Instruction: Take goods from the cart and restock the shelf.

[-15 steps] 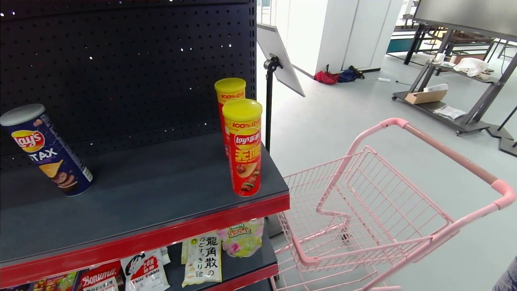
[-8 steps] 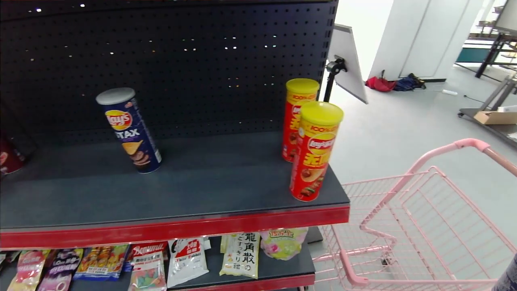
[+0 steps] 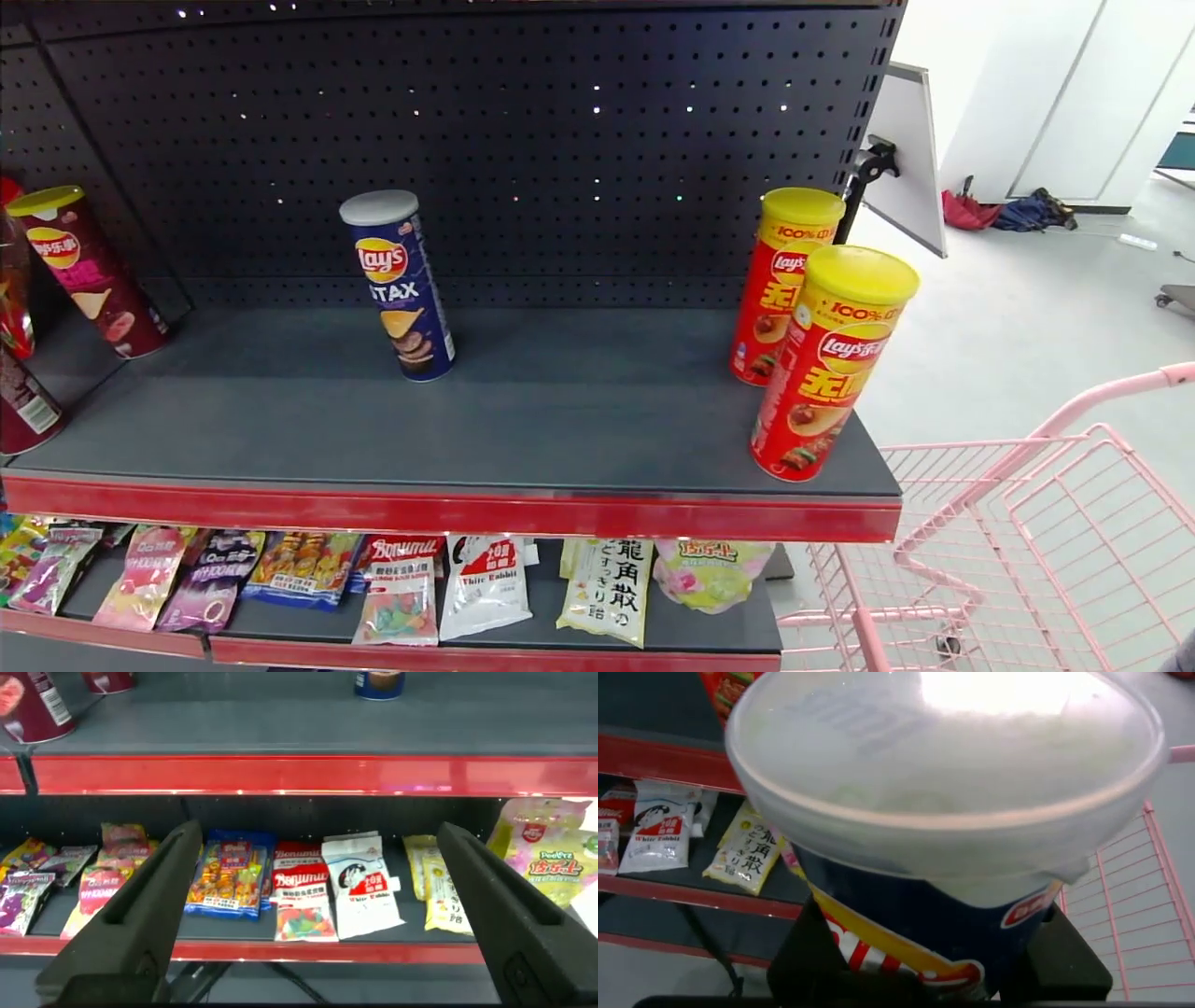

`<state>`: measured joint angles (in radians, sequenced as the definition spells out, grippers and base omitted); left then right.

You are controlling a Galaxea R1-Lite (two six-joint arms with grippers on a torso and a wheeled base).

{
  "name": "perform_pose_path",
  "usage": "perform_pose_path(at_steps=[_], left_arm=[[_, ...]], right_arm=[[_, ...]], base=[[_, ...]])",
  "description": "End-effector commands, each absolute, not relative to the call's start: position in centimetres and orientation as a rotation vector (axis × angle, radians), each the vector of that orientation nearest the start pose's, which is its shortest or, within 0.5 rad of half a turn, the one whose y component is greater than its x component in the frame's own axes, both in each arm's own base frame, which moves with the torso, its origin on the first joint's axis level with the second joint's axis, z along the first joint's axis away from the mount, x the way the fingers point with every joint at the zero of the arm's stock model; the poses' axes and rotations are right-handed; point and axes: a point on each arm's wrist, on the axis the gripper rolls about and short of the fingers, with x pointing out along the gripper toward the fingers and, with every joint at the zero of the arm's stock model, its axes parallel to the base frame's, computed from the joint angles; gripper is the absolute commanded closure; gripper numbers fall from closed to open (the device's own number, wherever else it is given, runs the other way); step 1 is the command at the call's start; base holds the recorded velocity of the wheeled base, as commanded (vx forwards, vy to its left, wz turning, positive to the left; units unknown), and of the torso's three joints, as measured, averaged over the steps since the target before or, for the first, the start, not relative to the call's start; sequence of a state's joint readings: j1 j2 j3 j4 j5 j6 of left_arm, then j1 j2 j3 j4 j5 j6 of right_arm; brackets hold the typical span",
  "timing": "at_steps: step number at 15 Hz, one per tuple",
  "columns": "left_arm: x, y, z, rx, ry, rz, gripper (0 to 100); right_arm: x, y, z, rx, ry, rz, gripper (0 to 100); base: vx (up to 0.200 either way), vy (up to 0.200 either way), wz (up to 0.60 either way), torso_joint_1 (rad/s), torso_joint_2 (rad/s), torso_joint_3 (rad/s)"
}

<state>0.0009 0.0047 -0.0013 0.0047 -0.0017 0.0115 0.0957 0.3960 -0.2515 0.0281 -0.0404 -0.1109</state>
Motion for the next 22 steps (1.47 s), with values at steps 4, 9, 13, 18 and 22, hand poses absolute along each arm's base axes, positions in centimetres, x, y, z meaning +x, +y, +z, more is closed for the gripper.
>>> perform_pose_path(at_steps=[4,9,13,18,22], left_arm=[[-2.2,0.0,7.5,0.012,0.009,0.0,0],[-2.3,0.0,7.6,0.012,0.008,0.0,0],[-2.2,0.0,7.5,0.012,0.009,0.0,0],[-2.3,0.0,7.6,0.009,0.008,0.0,0],[-2.3,0.0,7.6,0.011,0.008,0.0,0]], right_arm=[[-1.0,-0.2,12.2,-0.12,0.099,0.069,100],[-1.5,-0.2,11.3,-0.114,0.07,0.074,100],[-1.8,-0.3,10.6,-0.097,0.056,0.072,100],[-1.9,-0.3,9.4,-0.096,0.052,0.072,100],[-1.6,-0.2,8.4,-0.078,0.065,0.079,100]], base=[[0.0,0.2,0.0,0.001,0.0,0.001],[0.0,0.2,0.0,-0.001,0.0,0.001],[0.0,0.2,0.0,-0.001,0.0,0.002],[0.0,0.08,0.0,0.001,0.0,0.001],[0.0,0.0,0.0,0.0,0.0,0.0]])
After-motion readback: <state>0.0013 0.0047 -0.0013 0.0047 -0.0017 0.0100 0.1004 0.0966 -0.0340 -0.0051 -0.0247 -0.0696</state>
